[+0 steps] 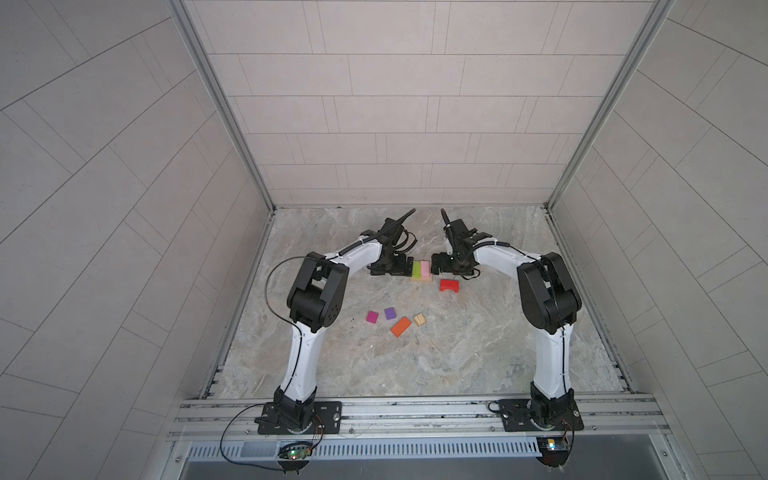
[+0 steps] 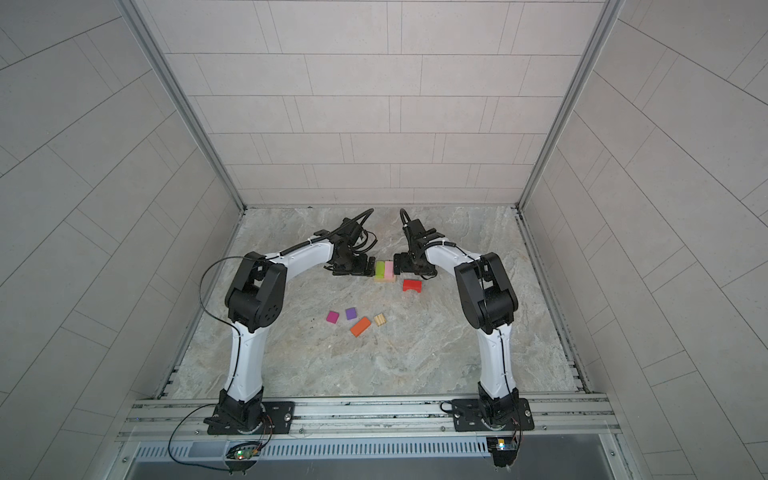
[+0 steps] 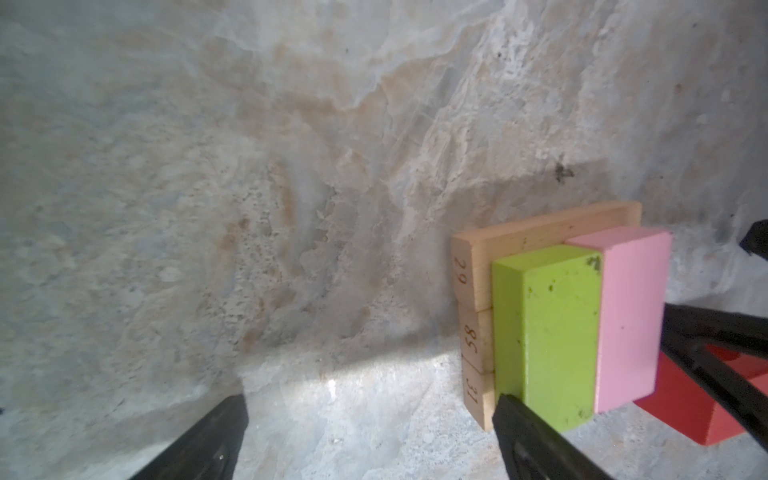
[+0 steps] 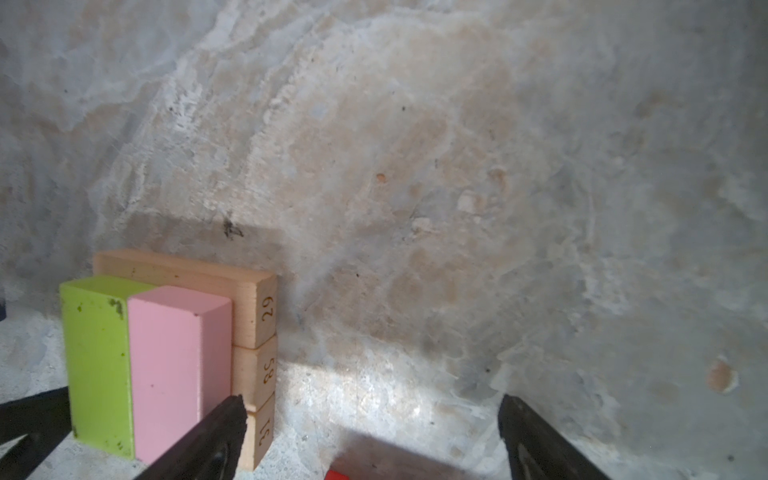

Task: Build the wood block tower

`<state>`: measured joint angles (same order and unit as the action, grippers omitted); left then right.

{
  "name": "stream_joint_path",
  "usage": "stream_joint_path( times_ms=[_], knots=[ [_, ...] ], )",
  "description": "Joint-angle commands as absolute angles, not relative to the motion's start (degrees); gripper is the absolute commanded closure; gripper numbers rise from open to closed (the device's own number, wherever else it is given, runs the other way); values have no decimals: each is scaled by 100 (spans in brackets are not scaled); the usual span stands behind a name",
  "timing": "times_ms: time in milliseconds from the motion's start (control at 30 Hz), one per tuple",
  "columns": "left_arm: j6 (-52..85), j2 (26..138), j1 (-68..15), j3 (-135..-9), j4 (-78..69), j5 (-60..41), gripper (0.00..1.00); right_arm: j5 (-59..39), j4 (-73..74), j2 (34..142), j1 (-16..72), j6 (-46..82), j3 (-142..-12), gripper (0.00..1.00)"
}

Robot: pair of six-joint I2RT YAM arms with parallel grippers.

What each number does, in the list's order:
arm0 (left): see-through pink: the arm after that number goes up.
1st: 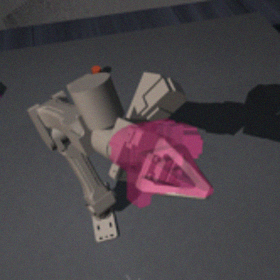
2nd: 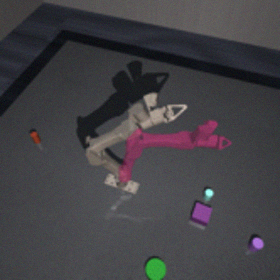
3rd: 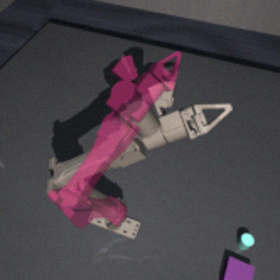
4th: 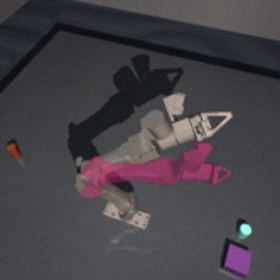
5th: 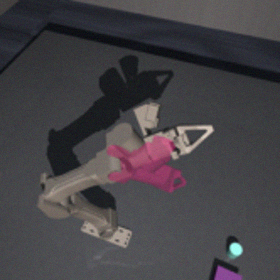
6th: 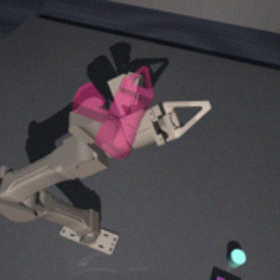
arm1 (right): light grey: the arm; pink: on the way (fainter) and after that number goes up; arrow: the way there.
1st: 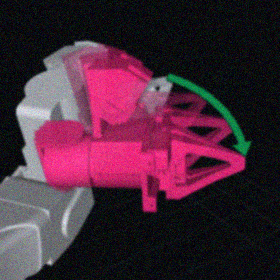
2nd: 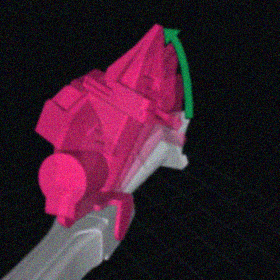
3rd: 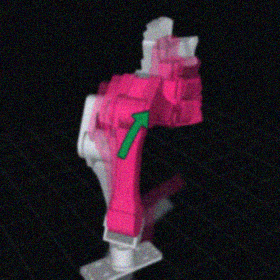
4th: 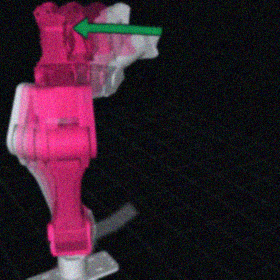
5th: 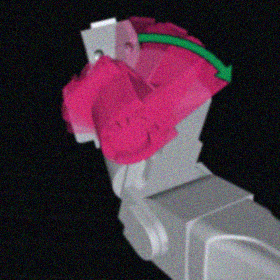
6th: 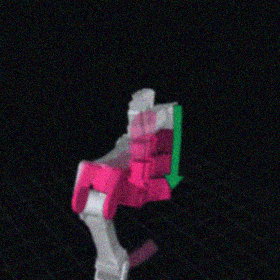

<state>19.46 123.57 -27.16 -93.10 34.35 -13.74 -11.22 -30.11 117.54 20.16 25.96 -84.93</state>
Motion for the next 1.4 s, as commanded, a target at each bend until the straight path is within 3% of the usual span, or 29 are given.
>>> stream_joint_path(
  times_ms=[0,600,1367],
  knots=[
    [1934,12428,-2733,-9431,3603,-1300,0,-1071,-3129,11764,2039,2637,-8534,4],
    [1969,11777,-2549,-9300,3740,-1082,0,-774,-3388,11121,2022,2559,-8514,4],
    [2132,10224,-2549,-8365,3992,-1574,0,180,-3792,9444,2148,3048,-7287,3]
  ],
)
